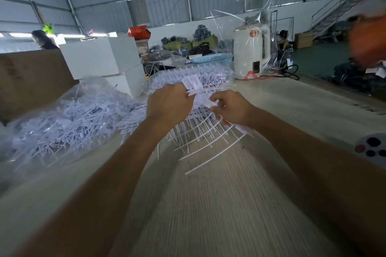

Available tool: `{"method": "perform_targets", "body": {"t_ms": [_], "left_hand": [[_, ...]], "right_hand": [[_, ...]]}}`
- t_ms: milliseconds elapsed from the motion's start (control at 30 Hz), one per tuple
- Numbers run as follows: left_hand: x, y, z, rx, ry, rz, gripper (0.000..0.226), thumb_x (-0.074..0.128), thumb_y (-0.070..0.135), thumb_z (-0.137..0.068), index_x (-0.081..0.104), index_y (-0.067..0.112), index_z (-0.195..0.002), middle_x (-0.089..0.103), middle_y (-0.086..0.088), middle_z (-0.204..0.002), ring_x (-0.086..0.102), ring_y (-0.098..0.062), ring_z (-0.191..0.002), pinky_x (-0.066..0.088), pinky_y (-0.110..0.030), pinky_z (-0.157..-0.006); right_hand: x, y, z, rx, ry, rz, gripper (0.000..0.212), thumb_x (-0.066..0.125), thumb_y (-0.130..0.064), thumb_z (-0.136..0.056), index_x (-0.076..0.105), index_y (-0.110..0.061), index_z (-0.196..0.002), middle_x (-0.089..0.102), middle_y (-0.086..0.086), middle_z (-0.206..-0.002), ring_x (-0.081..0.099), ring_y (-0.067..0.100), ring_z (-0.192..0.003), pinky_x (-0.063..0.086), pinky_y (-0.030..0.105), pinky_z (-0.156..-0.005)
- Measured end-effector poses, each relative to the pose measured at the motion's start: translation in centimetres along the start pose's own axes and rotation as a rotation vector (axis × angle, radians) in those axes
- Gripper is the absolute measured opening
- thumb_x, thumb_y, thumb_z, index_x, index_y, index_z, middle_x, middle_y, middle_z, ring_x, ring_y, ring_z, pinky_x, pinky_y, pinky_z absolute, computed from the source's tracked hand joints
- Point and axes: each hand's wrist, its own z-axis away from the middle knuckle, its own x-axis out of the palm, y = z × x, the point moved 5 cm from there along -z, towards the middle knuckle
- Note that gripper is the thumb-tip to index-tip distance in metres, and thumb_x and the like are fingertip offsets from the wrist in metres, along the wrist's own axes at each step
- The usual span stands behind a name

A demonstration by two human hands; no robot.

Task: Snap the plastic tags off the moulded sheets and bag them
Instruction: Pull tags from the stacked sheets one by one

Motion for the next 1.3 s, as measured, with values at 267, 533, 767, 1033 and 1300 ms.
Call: {"method": "perform_targets", "body": {"t_ms": [267,533,767,1033,1300], "left_hand": [[1.6,0.0,0.0,-0.053,-0.107,0.584,0.024,0.052,0.047,-0.101,0.060,0.030,-0.086,0.062,0.015,-0.061,0.058,0.003,-0.057,0.040,-0.023,-0.056],[1.6,-0.9,0.4,-0.143,-0.239,1.018,0.036,0.052,0.041,-0.103,0.066,0.011,-0.088,0.068,-0.003,-0.061,0.055,-0.010,-0.052,0.044,-0.015,-0.050],[2.6,-2.5,0.2,-0.302,-0.207,1.020,0.029,0.054,0.050,-0.099,0.058,0.022,-0.104,0.044,0.015,-0.047,0.037,-0.002,-0.041,0.031,-0.018,-0.041],[1.8,-1.6,0.3,-0.184,-0.251,1.030,0.044,0.046,0.051,-0.103,0.073,0.027,-0.078,0.051,0.007,-0.054,0.040,-0.005,-0.046,0.032,-0.019,-0.046],[1.1,-0.2,1.0,-0.119,-0.296,0.879,0.043,0.056,0.081,-0.074,0.074,0.042,-0.081,0.065,0.022,-0.058,0.059,0.010,-0.053,0.038,-0.005,-0.043]], "right_hand": [[1.3,0.3,0.8,0.114,-0.334,-0.706,0.037,0.064,-0.003,-0.095,0.054,-0.011,-0.130,0.075,0.007,-0.102,0.072,0.012,-0.082,0.055,0.023,-0.063],[1.4,0.5,0.7,0.094,-0.364,-0.686,0.032,0.065,-0.008,-0.096,0.053,-0.003,-0.125,0.074,0.011,-0.114,0.070,0.020,-0.098,0.052,0.035,-0.080],[0.8,0.7,0.5,0.089,-0.311,-0.783,0.036,0.066,-0.007,-0.095,0.054,-0.010,-0.130,0.074,0.017,-0.112,0.070,0.018,-0.086,0.054,0.025,-0.064],[0.9,1.1,0.2,0.075,-0.270,-0.795,0.033,0.073,-0.011,-0.090,0.066,-0.018,-0.122,0.075,0.016,-0.107,0.070,0.025,-0.097,0.049,0.042,-0.085],[0.9,0.7,0.0,0.062,-0.226,-0.835,0.027,0.077,-0.012,-0.083,0.072,-0.008,-0.109,0.075,0.019,-0.106,0.074,0.026,-0.099,0.059,0.028,-0.080]]}}
